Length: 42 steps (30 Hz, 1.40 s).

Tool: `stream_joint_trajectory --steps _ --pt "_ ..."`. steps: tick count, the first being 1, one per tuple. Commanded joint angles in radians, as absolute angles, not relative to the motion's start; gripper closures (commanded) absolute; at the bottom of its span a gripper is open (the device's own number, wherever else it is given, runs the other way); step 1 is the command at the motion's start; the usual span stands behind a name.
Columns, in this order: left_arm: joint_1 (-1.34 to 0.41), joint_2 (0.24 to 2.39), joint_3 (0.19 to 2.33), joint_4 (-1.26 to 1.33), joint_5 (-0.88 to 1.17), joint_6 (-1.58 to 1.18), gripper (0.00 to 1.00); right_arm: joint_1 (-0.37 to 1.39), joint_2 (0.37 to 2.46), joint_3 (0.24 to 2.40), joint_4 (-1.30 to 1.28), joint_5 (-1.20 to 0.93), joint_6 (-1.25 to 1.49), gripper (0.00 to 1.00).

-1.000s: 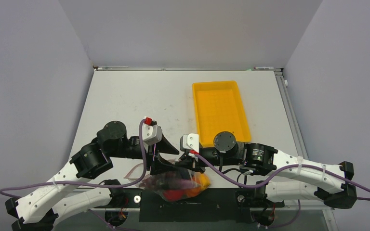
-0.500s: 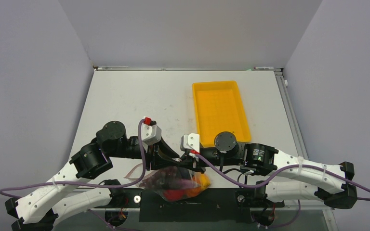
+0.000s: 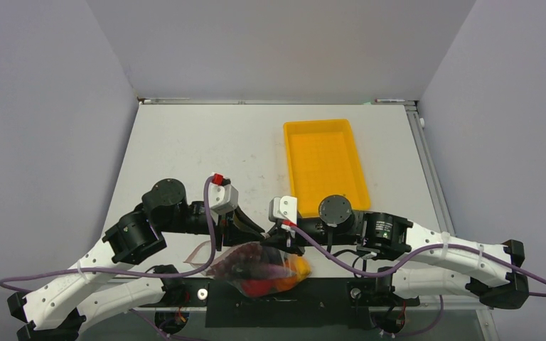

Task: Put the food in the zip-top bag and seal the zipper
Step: Zip the zipper food storage bag at the center of the board.

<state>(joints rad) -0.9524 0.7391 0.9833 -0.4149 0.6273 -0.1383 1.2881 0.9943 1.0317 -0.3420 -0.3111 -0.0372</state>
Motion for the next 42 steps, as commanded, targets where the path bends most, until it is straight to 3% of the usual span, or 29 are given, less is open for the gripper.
stream_joint_trajectory --steps 1,42 --pt "-0.954 0.726 1.006 -0.449 0.603 -0.118 1.0 1.28 0.937 1.031 -0.25 -0.278 -0.023 0.95" --pt "-0.954 0.621 0.923 -0.55 0.485 -0.12 1.0 1.282 0.596 0.938 -0.072 0.126 0.038 0.95"
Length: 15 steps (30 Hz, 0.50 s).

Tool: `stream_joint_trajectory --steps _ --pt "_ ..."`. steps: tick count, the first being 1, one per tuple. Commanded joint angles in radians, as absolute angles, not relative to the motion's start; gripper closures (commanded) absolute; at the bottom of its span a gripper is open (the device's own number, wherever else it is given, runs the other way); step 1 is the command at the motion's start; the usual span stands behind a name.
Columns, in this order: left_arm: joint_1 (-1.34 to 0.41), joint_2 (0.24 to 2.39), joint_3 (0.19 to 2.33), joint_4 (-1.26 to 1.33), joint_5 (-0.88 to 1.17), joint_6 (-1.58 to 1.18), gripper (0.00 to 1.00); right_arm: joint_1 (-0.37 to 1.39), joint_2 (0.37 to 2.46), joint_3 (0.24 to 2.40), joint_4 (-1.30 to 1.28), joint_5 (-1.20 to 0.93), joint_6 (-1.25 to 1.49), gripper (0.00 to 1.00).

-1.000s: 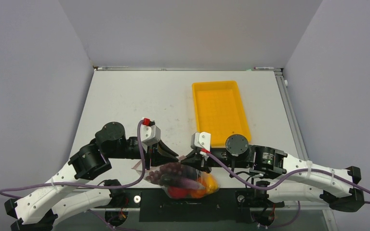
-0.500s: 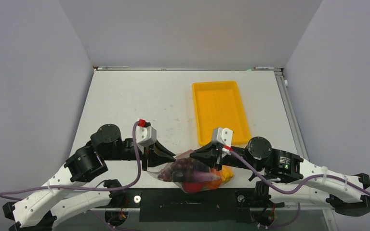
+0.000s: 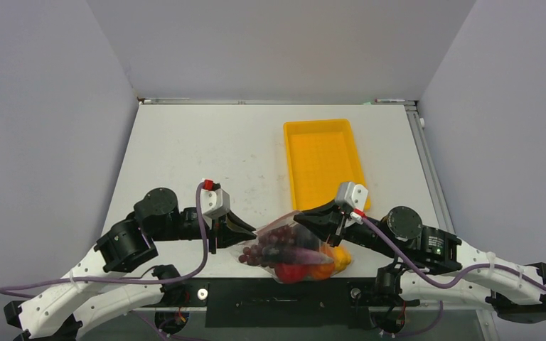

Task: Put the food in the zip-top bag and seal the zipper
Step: Zip the zipper food storage bag at the center of the board.

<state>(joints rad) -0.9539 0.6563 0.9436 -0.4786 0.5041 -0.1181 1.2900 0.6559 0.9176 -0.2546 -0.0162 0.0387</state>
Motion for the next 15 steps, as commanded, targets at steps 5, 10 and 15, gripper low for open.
stream_joint_trajectory --steps 5,10,15 --pt "-0.954 0.584 0.902 -0.558 0.45 -0.136 1.0 1.282 0.569 0.924 -0.069 0.183 0.036 0.95" --pt "-0.954 0.569 0.911 -0.594 0.422 -0.14 1.0 1.282 0.546 0.915 -0.074 0.235 0.031 0.95" --pt "-0.954 0.557 0.927 -0.631 0.395 -0.142 1.0 1.281 0.523 0.903 -0.067 0.286 0.026 0.95"
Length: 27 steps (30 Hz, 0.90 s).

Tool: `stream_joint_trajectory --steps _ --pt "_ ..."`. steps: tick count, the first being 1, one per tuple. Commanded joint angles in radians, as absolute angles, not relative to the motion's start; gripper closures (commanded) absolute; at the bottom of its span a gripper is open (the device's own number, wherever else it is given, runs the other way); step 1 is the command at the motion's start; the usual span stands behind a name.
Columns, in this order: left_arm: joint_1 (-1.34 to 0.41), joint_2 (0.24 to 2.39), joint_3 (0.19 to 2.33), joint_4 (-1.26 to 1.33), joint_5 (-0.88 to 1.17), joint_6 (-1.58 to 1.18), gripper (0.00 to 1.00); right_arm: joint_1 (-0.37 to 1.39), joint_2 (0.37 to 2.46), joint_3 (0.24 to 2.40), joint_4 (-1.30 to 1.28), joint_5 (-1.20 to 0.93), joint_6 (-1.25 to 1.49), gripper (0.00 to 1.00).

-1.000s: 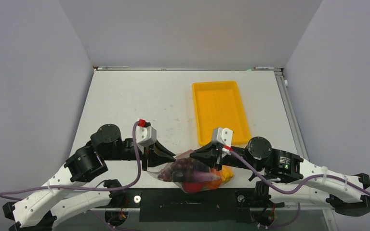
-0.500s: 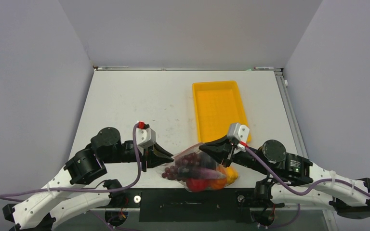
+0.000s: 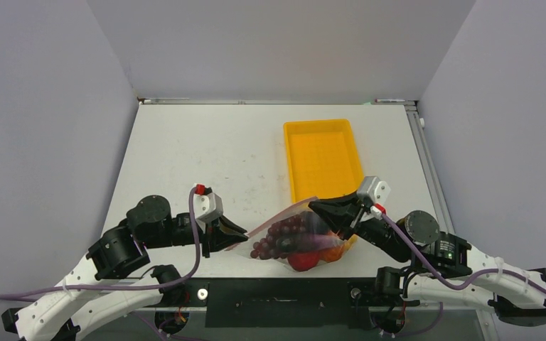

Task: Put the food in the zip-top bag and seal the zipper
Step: Zip the zipper food storage bag at the center of the board.

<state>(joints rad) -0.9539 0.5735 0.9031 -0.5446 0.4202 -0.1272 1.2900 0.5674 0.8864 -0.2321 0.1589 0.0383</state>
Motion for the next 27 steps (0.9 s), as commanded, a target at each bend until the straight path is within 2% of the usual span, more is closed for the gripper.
stream_joint_trajectory --steps 1,27 --pt "-0.954 0.552 0.928 -0.638 0.386 -0.143 1.0 1.281 0.521 0.9 -0.063 0.295 0.026 0.95" --pt "-0.954 0.511 0.92 -0.681 0.31 -0.172 1.0 1.281 0.438 0.839 0.027 0.507 0.008 0.95"
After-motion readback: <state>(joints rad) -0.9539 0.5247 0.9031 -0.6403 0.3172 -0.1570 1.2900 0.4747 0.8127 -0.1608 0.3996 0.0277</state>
